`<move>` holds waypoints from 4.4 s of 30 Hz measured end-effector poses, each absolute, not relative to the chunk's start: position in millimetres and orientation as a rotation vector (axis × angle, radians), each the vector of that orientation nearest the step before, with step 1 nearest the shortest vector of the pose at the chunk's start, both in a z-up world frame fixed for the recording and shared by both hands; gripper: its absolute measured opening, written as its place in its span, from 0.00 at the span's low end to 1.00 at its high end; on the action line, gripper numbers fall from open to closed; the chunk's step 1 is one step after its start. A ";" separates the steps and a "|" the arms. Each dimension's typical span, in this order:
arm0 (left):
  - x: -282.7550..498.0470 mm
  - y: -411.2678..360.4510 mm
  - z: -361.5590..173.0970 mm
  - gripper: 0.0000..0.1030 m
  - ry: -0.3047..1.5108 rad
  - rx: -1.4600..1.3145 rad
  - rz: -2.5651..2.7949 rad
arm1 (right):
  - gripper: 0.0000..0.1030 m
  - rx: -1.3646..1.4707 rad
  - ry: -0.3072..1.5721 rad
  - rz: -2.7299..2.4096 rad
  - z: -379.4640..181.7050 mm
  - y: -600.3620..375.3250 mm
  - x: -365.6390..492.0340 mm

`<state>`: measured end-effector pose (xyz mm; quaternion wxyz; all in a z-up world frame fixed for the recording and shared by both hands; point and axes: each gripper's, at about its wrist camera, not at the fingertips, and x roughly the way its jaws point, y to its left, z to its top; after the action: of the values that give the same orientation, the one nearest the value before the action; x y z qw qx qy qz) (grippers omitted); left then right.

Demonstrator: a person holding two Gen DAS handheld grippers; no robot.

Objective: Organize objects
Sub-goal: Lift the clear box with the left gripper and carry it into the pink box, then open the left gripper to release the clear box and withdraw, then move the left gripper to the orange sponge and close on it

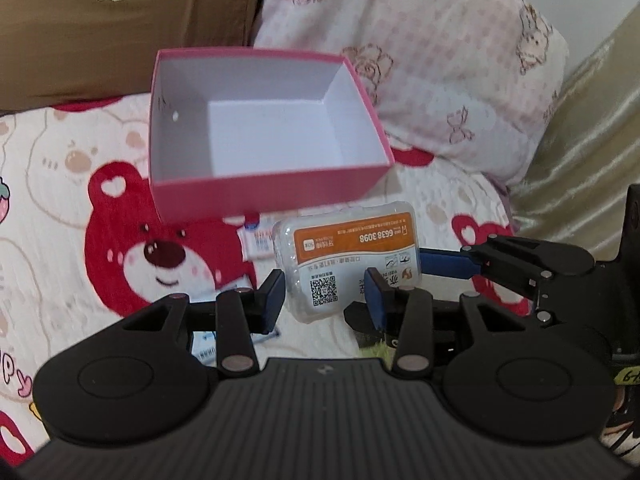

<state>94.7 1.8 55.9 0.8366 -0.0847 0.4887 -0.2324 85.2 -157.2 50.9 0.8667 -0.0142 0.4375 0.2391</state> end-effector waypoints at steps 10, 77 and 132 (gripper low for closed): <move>147.5 -6.6 71.1 0.40 1.020 -0.120 -0.461 | 0.66 0.020 0.851 0.534 63.0 -163.5 130.6; 333.7 -7.2 -48.4 0.53 1.033 -0.081 -0.262 | 0.68 -0.068 1.073 0.492 -39.8 -140.2 346.8; 126.7 -35.0 -4.1 0.85 1.186 0.094 -0.503 | 0.88 -0.346 0.868 0.687 2.2 -201.7 88.8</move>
<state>126.7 -35.0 -4.1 0.7986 0.0437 0.5526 -0.2345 88.8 -201.7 2.2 0.8364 -0.1634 0.4103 0.3246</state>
